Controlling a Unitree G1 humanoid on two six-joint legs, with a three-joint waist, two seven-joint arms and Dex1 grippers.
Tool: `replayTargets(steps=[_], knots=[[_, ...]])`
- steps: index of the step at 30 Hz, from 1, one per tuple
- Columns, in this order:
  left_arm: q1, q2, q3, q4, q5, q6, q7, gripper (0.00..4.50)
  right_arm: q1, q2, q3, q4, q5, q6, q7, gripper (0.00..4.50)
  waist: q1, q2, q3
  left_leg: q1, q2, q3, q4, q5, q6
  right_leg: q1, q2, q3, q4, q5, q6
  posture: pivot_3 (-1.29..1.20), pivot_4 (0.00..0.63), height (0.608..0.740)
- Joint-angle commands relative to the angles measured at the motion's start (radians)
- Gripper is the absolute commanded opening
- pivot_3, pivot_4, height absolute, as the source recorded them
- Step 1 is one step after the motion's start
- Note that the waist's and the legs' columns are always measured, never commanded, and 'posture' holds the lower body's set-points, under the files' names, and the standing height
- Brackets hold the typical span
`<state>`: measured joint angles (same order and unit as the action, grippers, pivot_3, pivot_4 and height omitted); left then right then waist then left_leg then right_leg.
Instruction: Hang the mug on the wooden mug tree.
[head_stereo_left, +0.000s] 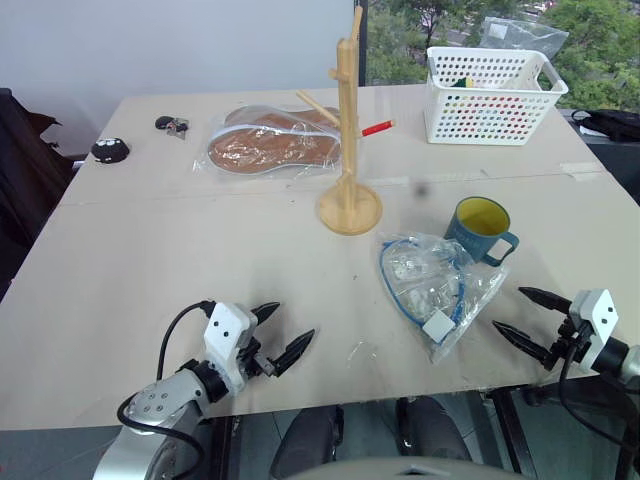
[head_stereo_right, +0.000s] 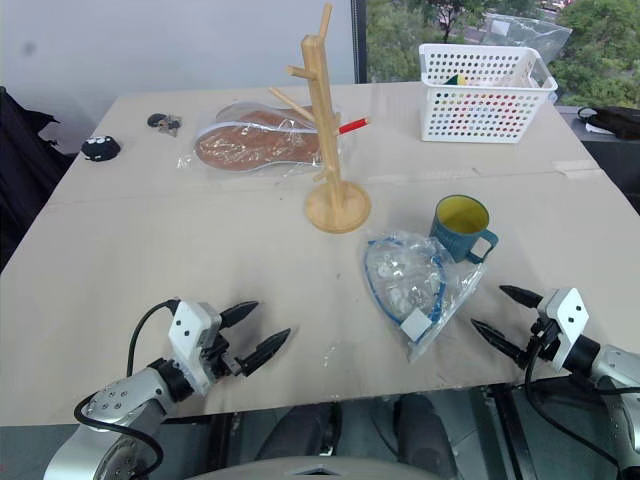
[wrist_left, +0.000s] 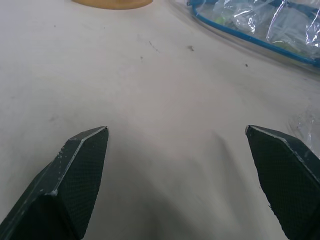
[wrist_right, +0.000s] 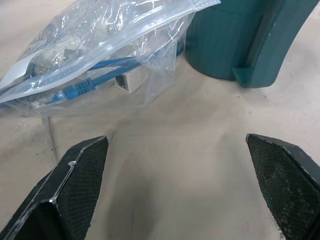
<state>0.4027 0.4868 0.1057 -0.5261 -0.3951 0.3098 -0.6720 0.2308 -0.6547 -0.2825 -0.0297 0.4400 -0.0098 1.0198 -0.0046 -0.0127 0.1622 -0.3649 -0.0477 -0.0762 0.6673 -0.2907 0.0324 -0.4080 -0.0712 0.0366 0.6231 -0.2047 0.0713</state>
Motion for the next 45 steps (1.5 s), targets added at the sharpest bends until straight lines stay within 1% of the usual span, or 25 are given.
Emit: replayTargets(steps=[1,3,7,11,14,16,18,20,22,25,31,34,37,38,39,40,41,42,43,45], knots=[[-0.001,0.01,-0.002,-0.006,-0.004,-0.023,-0.014,4.5,0.003,0.001,-0.014,-0.018,0.011,-0.013,0.006,4.45,0.0,0.0,0.0,0.0,0.0,0.0,0.0,0.0,0.0,0.0,0.0,0.0,0.0,0.0,0.0,0.0,0.15,0.74],[-0.003,0.011,-0.001,-0.007,-0.005,-0.023,-0.018,4.5,0.017,0.001,-0.02,-0.038,0.039,0.022,0.008,4.45,0.0,0.0,0.0,0.0,0.0,0.0,0.0,0.0,0.0,0.0,0.0,0.0,0.0,0.0,0.0,0.0,0.15,0.74],[-0.007,0.017,0.001,-0.006,-0.006,-0.029,-0.03,4.5,0.059,-0.017,-0.038,-0.149,0.173,0.201,0.003,4.45,0.003,0.0,0.0,0.0,0.0,0.0,0.0,0.0,0.0,0.0,0.0,0.0,0.0,0.0,0.0,0.0,0.15,0.74],[-0.021,0.054,0.002,-0.013,-0.037,-0.032,-0.102,4.5,0.082,-0.026,-0.046,-0.247,0.268,0.35,-0.037,4.45,0.003,0.0,0.0,0.0,0.0,0.0,0.0,0.0,0.0,0.0,0.0,0.0,0.0,0.0,0.0,0.0,0.15,0.74],[-0.071,0.125,0.004,-0.046,-0.078,-0.017,-0.192,4.5,0.012,0.012,-0.03,-0.304,0.356,0.481,-0.161,4.45,0.003,0.0,0.001,-0.001,0.001,-0.001,0.0,0.0,0.0,0.0,0.0,-0.001,0.0,-0.002,0.003,0.0,0.15,0.74],[-0.106,0.159,0.001,-0.067,-0.103,-0.001,-0.222,4.5,-0.038,0.034,-0.022,-0.317,0.395,0.545,-0.224,4.45,0.002,0.0,0.001,0.0,0.001,-0.001,0.0,0.0,0.0,0.0,0.0,-0.001,0.0,-0.002,0.003,0.0,0.15,0.74],[-0.155,0.18,0.01,-0.093,-0.162,0.043,-0.229,4.5,-0.085,0.059,0.003,-0.322,0.398,0.585,-0.273,4.45,0.002,0.0,0.001,-0.001,0.0,-0.001,0.0,0.0,0.0,0.0,0.0,-0.001,0.0,0.0,0.0,0.0,0.15,0.74],[-0.196,0.202,0.007,-0.115,-0.184,0.068,-0.237,4.5,-0.129,0.091,0.026,-0.328,0.419,0.629,-0.321,4.45,0.002,-0.001,0.001,-0.002,0.0,-0.001,0.0,0.0,0.0,-0.001,0.0,-0.001,0.0,0.001,0.001,0.0,0.15,0.74],[-0.236,0.212,-0.003,-0.13,-0.192,0.089,-0.226,4.5,-0.166,0.119,0.058,-0.341,0.429,0.669,-0.354,4.45,0.002,0.0,0.002,-0.004,0.0,-0.003,0.0,0.0,0.0,-0.003,0.0,-0.003,0.0,0.002,0.003,0.0,0.15,0.74],[-0.274,0.212,-0.023,-0.143,-0.19,0.111,-0.211,4.5,-0.208,0.129,0.148,-0.33,0.331,0.683,-0.404,4.45,0.0,0.0,0.002,-0.005,0.0,-0.003,0.0,0.0,0.0,-0.004,0.0,-0.003,0.0,0.002,0.003,0.0,0.15,0.74],[-0.282,0.212,-0.033,-0.165,-0.193,0.126,-0.191,4.5,-0.222,0.127,0.233,-0.334,0.254,0.699,-0.421,4.45,-0.005,0.0,0.002,-0.005,0.0,-0.004,0.0,0.0,-0.001,-0.004,0.0,-0.004,0.0,0.003,0.003,0.0,0.15,0.74],[-0.266,0.21,-0.029,-0.18,-0.2,0.127,-0.187,4.5,-0.213,0.122,0.231,-0.334,0.251,0.699,-0.405,3.63,-0.006,0.0,0.002,-0.005,0.0,-0.004,0.0,0.0,0.0,-0.004,0.0,-0.004,0.0,0.002,0.003,0.0,0.15,0.74],[-0.249,0.21,-0.028,-0.184,-0.196,0.12,-0.189,4.5,-0.216,0.118,0.227,-0.326,0.245,0.696,-0.395,2.43,-0.007,0.0,0.002,-0.005,0.0,-0.004,0.0,0.0,0.0,-0.004,0.001,-0.004,0.0,0.002,0.003,0.0,0.15,0.74],[-0.243,0.212,-0.028,-0.184,-0.195,0.12,-0.19,4.5,-0.217,0.118,0.226,-0.323,0.244,0.696,-0.393,2.22,-0.007,0.0,0.002,-0.005,0.0,-0.004,0.0,0.0,0.0,-0.004,0.001,-0.004,0.0,0.002,0.003,0.0,0.15,0.74],[-0.238,0.215,-0.028,-0.185,-0.192,0.117,-0.192,4.5,-0.219,0.116,0.224,-0.321,0.242,0.695,-0.391,1.88,-0.007,0.0,0.002,-0.005,0.0,-0.004,0.0,0.0,0.0,-0.004,0.001,-0.004,0.0,0.002,0.003,0.0,0.15,0.74],[-0.234,0.218,-0.029,-0.185,-0.188,0.115,-0.195,4.5,-0.221,0.115,0.222,-0.318,0.241,0.694,-0.388,1.43,-0.006,0.0,0.002,-0.005,0.0,-0.004,0.0,0.0,0.0,-0.004,0.001,-0.004,0.0,0.002,0.003,0.0,0.15,0.74],[-0.23,0.221,-0.031,-0.185,-0.185,0.112,-0.199,4.5,-0.222,0.113,0.219,-0.316,0.24,0.694,-0.385,0.7,-0.007,0.0,0.002,-0.005,0.0,-0.004,0.0,0.0,0.0,-0.004,0.001,-0.004,0.0,0.002,0.003,0.0,0.15,0.74],[-0.23,0.223,-0.032,-0.186,-0.182,0.11,-0.2,4.5,-0.222,0.111,0.216,-0.314,0.24,0.695,-0.383,0.47,-0.006,0.0,0.002,-0.005,0.0,-0.004,0.0,0.0,0.0,-0.004,0.001,-0.004,0.0,0.002,0.003,0.0,0.15,0.74],[-0.229,0.224,-0.032,-0.186,-0.181,0.109,-0.201,4.5,-0.222,0.109,0.213,-0.313,0.24,0.694,-0.381,0.03,-0.006,0.0,0.002,-0.005,0.0,-0.004,0.0,0.0,0.0,-0.003,0.001,-0.004,0.0,0.002,0.003,0.0,0.15,0.74],[-0.225,0.229,-0.027,-0.186,-0.181,0.104,-0.207,4.5,-0.219,0.106,0.209,-0.317,0.242,0.694,-0.376,0.03,-0.006,0.0,0.002,-0.005,0.0,-0.004,0.0,0.0,0.0,-0.003,0.001,-0.004,0.0,0.002,0.003,0.0,0.15,0.74]])
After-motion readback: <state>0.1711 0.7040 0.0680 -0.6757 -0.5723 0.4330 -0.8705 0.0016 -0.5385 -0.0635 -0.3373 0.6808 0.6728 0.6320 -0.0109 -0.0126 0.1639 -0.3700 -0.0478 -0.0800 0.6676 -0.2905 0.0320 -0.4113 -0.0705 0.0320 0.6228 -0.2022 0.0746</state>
